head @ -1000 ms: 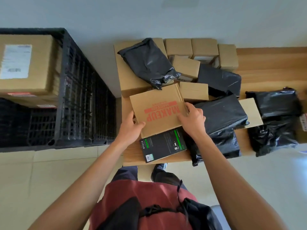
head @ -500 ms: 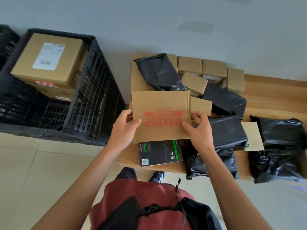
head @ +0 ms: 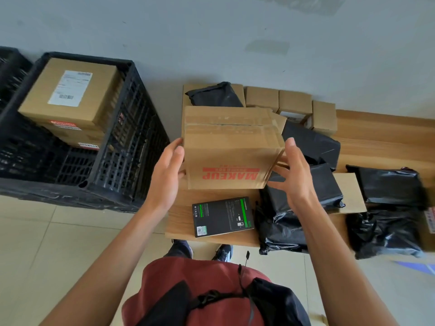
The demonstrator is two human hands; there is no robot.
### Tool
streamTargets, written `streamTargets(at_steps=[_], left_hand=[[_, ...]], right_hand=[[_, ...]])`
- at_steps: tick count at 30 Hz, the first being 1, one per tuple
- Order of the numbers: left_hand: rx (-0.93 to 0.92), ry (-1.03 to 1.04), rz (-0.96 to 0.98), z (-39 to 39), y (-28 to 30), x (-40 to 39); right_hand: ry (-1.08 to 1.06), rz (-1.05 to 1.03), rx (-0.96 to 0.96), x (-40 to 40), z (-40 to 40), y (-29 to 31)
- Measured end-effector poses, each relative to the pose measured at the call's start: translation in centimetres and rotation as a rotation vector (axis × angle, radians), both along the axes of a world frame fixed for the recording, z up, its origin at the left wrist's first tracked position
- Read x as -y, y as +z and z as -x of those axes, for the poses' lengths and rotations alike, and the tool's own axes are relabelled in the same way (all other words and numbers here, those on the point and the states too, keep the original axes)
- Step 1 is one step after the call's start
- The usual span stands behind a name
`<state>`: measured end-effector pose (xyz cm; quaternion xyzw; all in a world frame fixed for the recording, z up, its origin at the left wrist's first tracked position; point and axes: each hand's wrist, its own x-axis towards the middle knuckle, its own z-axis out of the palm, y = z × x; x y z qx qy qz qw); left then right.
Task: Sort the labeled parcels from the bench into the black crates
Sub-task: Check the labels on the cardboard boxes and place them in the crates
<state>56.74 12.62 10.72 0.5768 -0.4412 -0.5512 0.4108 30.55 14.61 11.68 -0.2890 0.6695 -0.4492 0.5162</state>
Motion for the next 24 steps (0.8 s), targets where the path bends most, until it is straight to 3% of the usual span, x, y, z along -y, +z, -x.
streamTargets(at_steps=[4,9,13,19,24], left_hand=[[0.045,-0.018,-0.023,-0.2,-0.3,-0.2],[0.107,0.025,-0.07,-0.8,-1.2,-0.2],[-0.004,0.098,-0.101,-0.9,-1.3,-0.3],[-0.116,0.045,-0.101,-0.5,0.6,-0.7],[-0.112,0.087,-0.089,-0.4,0.9,-0.5]], right_hand=[[0.064,-0.002,-0.143,-0.4,-0.3,-0.2],[0.13,0.08,-0.056,-1.3,-0.4,-0.7],[0.163,0.102,-0.161,-1.7,0.3,-2.2],[0.212,0.136,-0.253,-2.0,0.0,-2.4],[0.171,0.191,-0.193,-2.2,-0.2,-1.8]])
